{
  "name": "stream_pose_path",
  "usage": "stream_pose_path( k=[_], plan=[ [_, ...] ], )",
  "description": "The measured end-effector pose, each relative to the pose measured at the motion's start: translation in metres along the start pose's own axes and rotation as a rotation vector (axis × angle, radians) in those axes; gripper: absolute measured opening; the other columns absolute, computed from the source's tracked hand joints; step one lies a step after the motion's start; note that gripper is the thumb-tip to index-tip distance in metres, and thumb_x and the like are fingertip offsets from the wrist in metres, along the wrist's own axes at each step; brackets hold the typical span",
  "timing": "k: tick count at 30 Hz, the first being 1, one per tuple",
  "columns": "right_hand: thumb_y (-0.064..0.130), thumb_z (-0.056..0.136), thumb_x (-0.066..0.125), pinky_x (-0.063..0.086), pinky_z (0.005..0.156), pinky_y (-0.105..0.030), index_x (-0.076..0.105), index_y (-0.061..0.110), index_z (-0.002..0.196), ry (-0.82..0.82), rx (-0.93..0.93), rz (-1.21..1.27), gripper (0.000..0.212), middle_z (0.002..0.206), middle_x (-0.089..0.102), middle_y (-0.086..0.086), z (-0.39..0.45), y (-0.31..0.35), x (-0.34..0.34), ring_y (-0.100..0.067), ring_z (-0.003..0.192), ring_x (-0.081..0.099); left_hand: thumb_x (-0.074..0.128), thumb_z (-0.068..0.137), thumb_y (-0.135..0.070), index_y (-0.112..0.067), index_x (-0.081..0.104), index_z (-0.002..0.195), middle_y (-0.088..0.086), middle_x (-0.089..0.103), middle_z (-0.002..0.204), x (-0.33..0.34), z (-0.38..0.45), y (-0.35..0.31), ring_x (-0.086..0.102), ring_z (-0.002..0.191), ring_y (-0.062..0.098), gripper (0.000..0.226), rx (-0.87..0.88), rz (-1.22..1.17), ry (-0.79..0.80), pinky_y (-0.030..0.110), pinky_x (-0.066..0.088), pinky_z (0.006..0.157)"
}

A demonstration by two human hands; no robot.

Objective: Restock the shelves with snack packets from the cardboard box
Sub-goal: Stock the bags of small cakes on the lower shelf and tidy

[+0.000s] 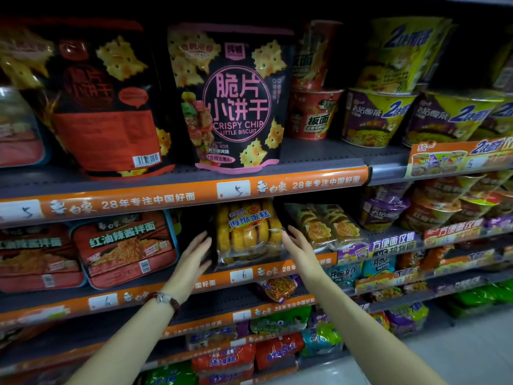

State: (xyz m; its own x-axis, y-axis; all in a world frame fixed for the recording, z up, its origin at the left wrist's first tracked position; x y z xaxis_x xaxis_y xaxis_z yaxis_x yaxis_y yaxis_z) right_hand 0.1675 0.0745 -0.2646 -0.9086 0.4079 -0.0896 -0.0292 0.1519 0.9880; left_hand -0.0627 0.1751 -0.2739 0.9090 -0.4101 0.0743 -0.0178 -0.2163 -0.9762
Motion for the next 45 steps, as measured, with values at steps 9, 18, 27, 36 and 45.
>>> stream_pose_path(
  k=[9, 18, 27, 36, 45],
  plan=[
    [0.039, 0.09, 0.062, 0.043, 0.103, -0.036, 0.043, 0.013, 0.142, -0.118, 0.018, -0.099, 0.062, 0.139, 0.053, -0.006, 0.01, 0.002, -0.005, -0.023, 0.126, 0.052, 0.064, 0.078, -0.053, -0.041, 0.039, 0.139, -0.012, 0.056, 0.132, 0.036, 0.009, -0.01, 0.052, 0.122, 0.011, 0.067, 0.101, 0.22, 0.02, 0.045, 0.041, 0.107],
    [0.038, 0.09, 0.063, 0.039, 0.109, -0.041, 0.037, 0.012, 0.146, -0.183, 0.047, -0.086, 0.067, 0.146, 0.045, -0.01, 0.012, -0.004, -0.053, -0.028, 0.133, 0.045, 0.064, 0.07, -0.062, -0.045, 0.039, 0.137, -0.013, 0.057, 0.131, 0.083, 0.009, -0.012, 0.054, 0.121, 0.011, 0.074, 0.121, 0.283, 0.059, 0.043, 0.044, 0.105],
    [0.04, 0.09, 0.06, 0.049, 0.088, -0.034, 0.049, 0.011, 0.135, -0.178, -0.092, -0.628, 0.055, 0.125, 0.063, -0.01, 0.013, 0.031, -0.058, -0.027, 0.114, 0.059, 0.058, 0.091, -0.036, -0.016, 0.041, 0.14, 0.004, 0.059, 0.126, 0.081, -0.005, -0.038, 0.057, 0.099, 0.011, 0.056, 0.114, 0.631, -0.108, 0.023, 0.044, 0.085],
    [0.042, 0.09, 0.058, 0.052, 0.071, -0.033, 0.062, 0.018, 0.111, -0.248, -0.475, -0.938, 0.033, 0.105, 0.063, -0.001, -0.024, 0.131, -0.03, -0.021, 0.093, 0.063, 0.059, 0.091, -0.028, -0.019, 0.056, 0.126, 0.002, 0.061, 0.125, 0.077, -0.042, -0.096, 0.059, 0.109, 0.014, 0.037, 0.262, 0.804, -0.047, 0.022, 0.047, 0.092],
    [0.048, 0.088, 0.059, 0.05, 0.06, -0.033, 0.063, 0.016, 0.081, -0.536, -0.771, -0.61, 0.033, 0.074, 0.063, 0.005, -0.074, 0.228, -0.009, -0.011, 0.067, 0.058, 0.067, 0.084, -0.028, -0.026, 0.068, 0.079, -0.01, 0.07, 0.075, -0.013, -0.13, -0.248, 0.064, 0.073, 0.005, 0.005, 0.801, 0.688, -0.347, 0.02, 0.047, 0.068]
  ],
)
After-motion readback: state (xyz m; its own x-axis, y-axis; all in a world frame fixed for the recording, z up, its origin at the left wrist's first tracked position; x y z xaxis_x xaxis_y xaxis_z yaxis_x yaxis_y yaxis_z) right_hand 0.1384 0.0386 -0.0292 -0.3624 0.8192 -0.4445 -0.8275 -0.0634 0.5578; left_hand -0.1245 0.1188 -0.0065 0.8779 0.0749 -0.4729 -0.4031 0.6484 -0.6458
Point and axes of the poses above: each hand's wrist, its own z-axis towards the middle knuckle, its own x-axis out of the palm, y = z × x, the point moved 9 cm from there along z, towards the middle knuckle
